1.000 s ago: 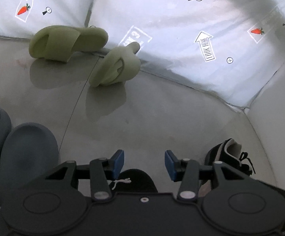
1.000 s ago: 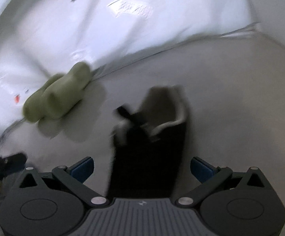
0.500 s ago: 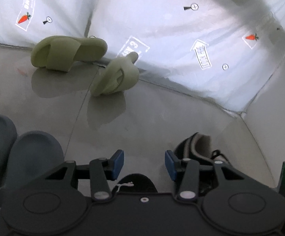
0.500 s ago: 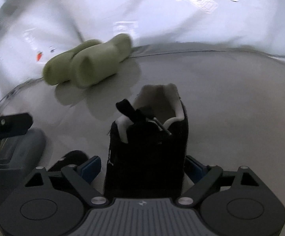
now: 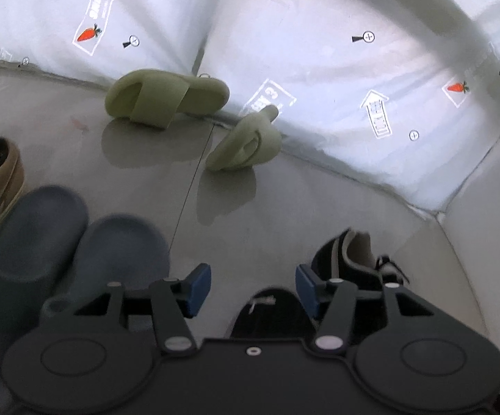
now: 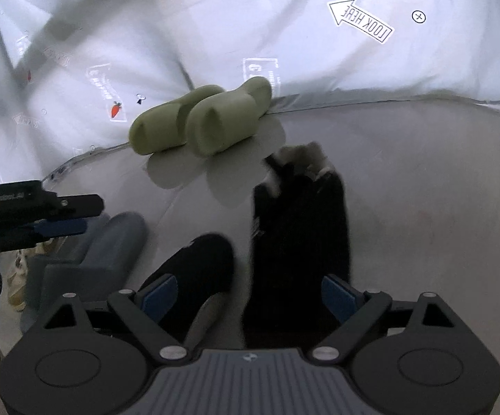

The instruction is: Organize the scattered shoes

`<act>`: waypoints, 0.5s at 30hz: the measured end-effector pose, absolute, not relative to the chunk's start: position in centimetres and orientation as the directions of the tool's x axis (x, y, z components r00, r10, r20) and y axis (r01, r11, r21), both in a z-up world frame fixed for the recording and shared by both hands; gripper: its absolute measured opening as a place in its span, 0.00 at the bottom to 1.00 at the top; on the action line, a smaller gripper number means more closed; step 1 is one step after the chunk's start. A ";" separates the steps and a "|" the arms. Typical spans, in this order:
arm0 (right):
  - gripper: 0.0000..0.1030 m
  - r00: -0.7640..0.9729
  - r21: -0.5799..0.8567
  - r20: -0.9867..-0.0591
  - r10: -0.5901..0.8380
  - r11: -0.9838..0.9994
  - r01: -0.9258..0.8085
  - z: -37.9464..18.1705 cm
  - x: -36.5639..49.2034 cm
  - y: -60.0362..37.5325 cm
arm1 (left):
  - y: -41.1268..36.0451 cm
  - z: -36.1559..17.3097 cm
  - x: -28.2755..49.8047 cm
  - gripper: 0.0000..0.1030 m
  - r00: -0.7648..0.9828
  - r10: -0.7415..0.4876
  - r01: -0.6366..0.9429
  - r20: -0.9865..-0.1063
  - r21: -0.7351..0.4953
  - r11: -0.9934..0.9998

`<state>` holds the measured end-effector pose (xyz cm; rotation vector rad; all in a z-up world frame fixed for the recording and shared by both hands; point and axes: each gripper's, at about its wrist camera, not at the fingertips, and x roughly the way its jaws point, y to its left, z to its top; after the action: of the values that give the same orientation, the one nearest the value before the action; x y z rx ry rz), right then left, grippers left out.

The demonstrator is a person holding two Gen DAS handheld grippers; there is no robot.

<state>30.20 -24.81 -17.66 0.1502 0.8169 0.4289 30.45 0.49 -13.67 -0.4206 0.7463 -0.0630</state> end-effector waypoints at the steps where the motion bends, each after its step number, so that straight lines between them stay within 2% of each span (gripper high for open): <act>1: 0.89 0.605 0.295 -0.673 0.426 0.904 -0.308 -17.6 29.7 -24.4 | 0.6 -13.7 30.0 0.54 0.731 -0.208 -0.085 -0.650 -0.389 0.917; 10: 0.88 0.595 0.313 -0.699 0.398 0.917 -0.245 -17.6 24.8 -22.0 | 2.3 -13.6 25.3 0.54 0.688 -0.256 -0.030 -0.679 -0.379 0.925; 15: 0.88 0.525 0.244 -0.770 0.364 0.927 -0.285 -18.6 23.3 -19.3 | 2.6 -13.8 24.1 0.54 0.672 -0.275 -0.009 -0.688 -0.379 0.925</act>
<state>23.30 -19.31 -18.56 0.0911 0.9418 0.3888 24.09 2.58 -13.78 -0.3698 0.8251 -0.1540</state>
